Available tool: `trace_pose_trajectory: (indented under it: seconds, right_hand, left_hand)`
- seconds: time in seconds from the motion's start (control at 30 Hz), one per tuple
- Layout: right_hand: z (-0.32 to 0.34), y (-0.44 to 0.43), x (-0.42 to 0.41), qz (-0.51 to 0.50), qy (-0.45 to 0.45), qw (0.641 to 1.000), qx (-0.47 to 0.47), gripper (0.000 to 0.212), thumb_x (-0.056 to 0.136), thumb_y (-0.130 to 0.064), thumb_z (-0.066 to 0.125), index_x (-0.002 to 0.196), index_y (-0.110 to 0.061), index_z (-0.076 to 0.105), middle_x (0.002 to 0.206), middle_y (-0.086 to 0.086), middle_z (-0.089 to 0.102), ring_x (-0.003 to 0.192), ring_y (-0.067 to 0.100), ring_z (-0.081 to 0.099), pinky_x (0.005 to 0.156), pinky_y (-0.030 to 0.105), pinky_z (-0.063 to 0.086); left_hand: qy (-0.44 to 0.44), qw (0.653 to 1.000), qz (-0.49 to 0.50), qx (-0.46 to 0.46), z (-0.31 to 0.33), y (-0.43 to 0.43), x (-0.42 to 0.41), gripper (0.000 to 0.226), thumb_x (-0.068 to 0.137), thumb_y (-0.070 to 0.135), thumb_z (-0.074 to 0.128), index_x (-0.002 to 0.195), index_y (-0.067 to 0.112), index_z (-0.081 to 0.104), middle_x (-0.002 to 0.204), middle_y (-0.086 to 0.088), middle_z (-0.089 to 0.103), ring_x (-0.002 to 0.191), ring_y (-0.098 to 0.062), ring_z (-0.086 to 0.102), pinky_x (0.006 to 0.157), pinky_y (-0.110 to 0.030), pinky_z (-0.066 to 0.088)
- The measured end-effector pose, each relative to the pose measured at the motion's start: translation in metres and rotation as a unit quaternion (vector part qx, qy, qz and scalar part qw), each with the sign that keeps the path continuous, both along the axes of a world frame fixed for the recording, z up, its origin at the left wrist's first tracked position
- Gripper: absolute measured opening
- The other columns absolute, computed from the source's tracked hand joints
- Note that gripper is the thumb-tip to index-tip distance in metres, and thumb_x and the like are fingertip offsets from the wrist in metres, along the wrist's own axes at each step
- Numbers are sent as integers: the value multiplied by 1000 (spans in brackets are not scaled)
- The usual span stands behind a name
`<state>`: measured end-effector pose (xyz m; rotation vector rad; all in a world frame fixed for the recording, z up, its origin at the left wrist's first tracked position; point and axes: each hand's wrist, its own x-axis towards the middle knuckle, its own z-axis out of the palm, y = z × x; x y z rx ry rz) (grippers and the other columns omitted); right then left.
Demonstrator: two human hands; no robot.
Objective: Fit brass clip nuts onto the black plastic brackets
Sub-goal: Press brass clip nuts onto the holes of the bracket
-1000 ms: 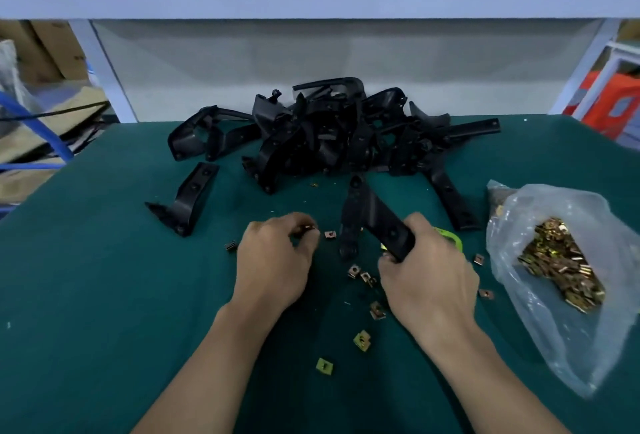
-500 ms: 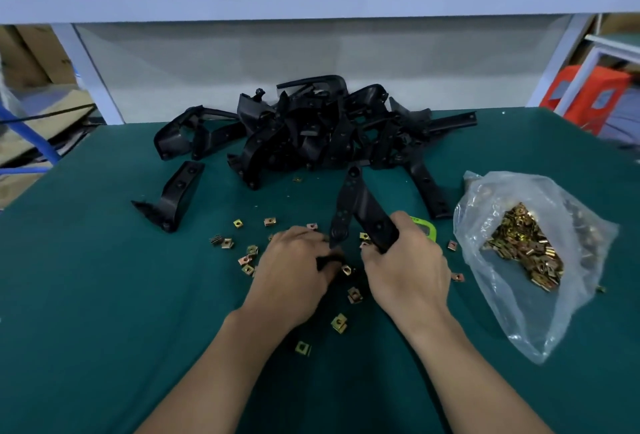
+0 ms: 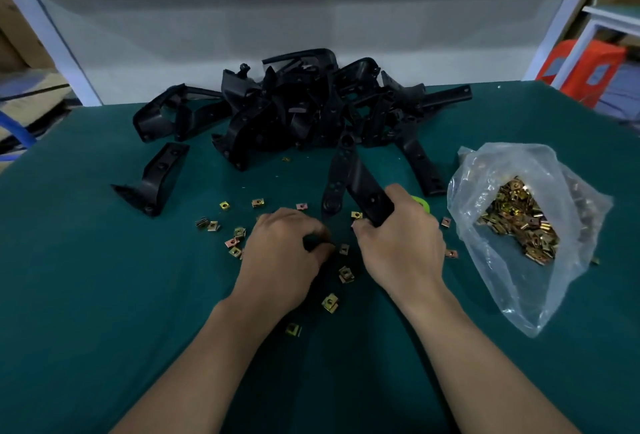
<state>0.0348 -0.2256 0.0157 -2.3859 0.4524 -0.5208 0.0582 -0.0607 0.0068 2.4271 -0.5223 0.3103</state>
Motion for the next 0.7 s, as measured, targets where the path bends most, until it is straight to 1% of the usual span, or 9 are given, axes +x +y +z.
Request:
trace_pose_trajectory:
  seconds: [0.07, 0.13, 0.17, 0.2, 0.3, 0.4, 0.53, 0.63, 0.7]
  right_hand:
    - [1, -1, -1, 4, -6, 1000, 13, 28, 78, -32, 70, 79, -28, 42, 74, -4, 56, 64, 22, 54, 62, 39, 47]
    - [1, -2, -1, 12, -13, 999, 28, 30, 77, -32, 70, 76, -26, 40, 72, -1, 57, 64, 23, 55, 60, 38, 46]
    - [2, -2, -2, 16, -15, 999, 29, 30, 77, -33, 69, 74, -25, 40, 71, 0, 57, 63, 23, 55, 59, 36, 43]
    - [2, -2, -2, 22, -14, 999, 26, 28, 76, -33, 68, 74, -25, 41, 69, -1, 57, 63, 23, 55, 58, 35, 42]
    - [2, -1, -2, 33, 2, 999, 2, 22, 76, -35, 67, 78, -26, 47, 69, -7, 57, 66, 23, 56, 60, 36, 43]
    - [1, -2, -2, 33, 3, 999, -13, 21, 75, -35, 67, 76, -28, 47, 67, -9, 56, 65, 22, 55, 61, 35, 40]
    - [2, -2, -2, 42, -3, 998, -38, 21, 74, -36, 68, 80, -30, 49, 68, -11, 55, 68, 24, 55, 61, 35, 42]
    - [1, -1, -1, 48, -3, 998, -51, 21, 74, -36, 68, 82, -29, 50, 68, -11, 55, 70, 24, 56, 61, 35, 43]
    - [1, -2, -1, 47, -3, 997, -56, 20, 74, -36, 69, 84, -29, 52, 69, -11, 56, 72, 25, 56, 61, 35, 43]
  left_hand:
    - [19, 998, 34, -50, 1, -2, -5, 9, 84, 23, 80, 85, 31, 76, 88, 19, 71, 89, -3, 59, 81, -24, 38]
    - [55, 988, 65, -127, 4, -4, -7, 16, 89, 24, 74, 84, 39, 68, 82, 25, 72, 80, 2, 65, 71, -13, 45]
    - [61, 984, 75, -151, 5, -5, -8, 22, 91, 24, 72, 82, 42, 63, 77, 27, 71, 74, 4, 65, 64, -6, 43]
    - [60, 982, 79, -162, 7, -5, -8, 27, 91, 23, 71, 82, 45, 59, 74, 28, 70, 69, 2, 65, 61, -5, 43]
    - [83, 975, 90, -187, 11, -1, -7, 33, 91, 21, 71, 86, 53, 65, 76, 33, 70, 70, 0, 67, 63, -6, 48]
    - [127, 948, 110, -270, 10, 2, -2, 24, 94, 18, 70, 84, 39, 74, 78, 24, 74, 74, 6, 69, 70, -13, 52]
    - [150, 914, 110, -361, 14, 2, 0, 6, 93, 22, 73, 89, 24, 69, 62, 8, 73, 48, 4, 58, 48, -9, 42]
    - [174, 889, 92, -414, 18, 3, -2, 21, 92, 25, 76, 80, 11, 66, 60, -4, 73, 43, -8, 61, 43, -13, 42]
    - [189, 867, 81, -454, 21, 4, -2, 27, 91, 23, 76, 71, 9, 66, 59, -6, 70, 43, -13, 60, 42, -16, 41]
